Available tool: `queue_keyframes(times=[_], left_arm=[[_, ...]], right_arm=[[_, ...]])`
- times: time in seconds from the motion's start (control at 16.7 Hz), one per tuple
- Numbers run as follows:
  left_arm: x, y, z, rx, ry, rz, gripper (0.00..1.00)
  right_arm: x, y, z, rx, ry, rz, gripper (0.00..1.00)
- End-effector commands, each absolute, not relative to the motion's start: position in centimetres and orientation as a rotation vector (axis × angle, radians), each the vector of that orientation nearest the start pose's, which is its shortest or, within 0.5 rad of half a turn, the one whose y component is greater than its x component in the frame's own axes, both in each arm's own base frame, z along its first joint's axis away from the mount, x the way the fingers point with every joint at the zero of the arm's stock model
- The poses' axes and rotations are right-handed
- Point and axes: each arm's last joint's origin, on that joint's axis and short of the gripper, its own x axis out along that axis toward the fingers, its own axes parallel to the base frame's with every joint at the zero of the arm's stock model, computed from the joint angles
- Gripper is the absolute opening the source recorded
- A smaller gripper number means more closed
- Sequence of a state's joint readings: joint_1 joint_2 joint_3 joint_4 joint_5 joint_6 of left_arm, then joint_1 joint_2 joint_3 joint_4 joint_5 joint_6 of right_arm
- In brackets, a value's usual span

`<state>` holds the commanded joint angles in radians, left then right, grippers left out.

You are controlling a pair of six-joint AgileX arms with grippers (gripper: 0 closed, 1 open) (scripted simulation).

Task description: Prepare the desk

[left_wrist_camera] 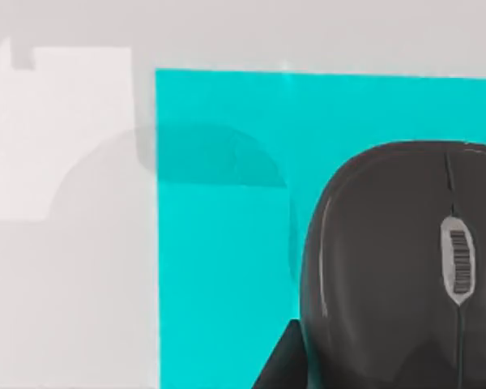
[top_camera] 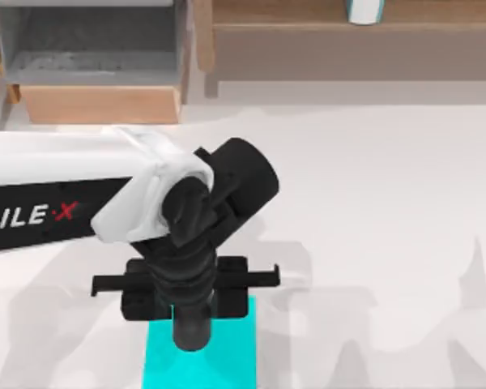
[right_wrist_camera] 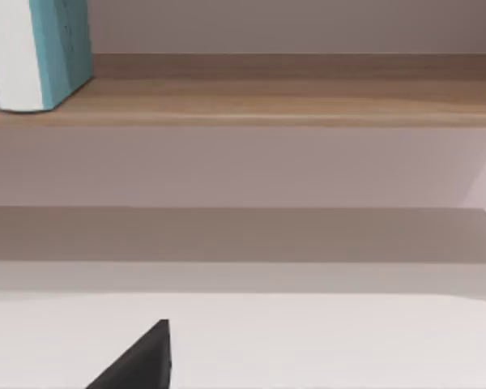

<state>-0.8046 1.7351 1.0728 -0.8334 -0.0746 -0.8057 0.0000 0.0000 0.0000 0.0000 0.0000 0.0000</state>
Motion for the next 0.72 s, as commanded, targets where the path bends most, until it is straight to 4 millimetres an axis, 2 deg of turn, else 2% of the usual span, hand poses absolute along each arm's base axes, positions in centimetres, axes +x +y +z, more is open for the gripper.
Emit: queue_keyframes(times=[0.12,0.24,0.72], left_arm=[[20.25,-22.28,15.31,-0.006,1.469,0.004,0.00],[19.82,-22.44,15.13,-0.005,1.470,0.004,0.00],[19.99,-22.44,15.29,-0.009,1.466,0.003,0.00]], right_arm=[[10.57,-0.12,16.00,0.000,0.000,0.000,1.00],[10.57,-0.12,16.00,0.000,0.000,0.000,1.00],[10.57,-0.12,16.00,0.000,0.000,0.000,1.00]])
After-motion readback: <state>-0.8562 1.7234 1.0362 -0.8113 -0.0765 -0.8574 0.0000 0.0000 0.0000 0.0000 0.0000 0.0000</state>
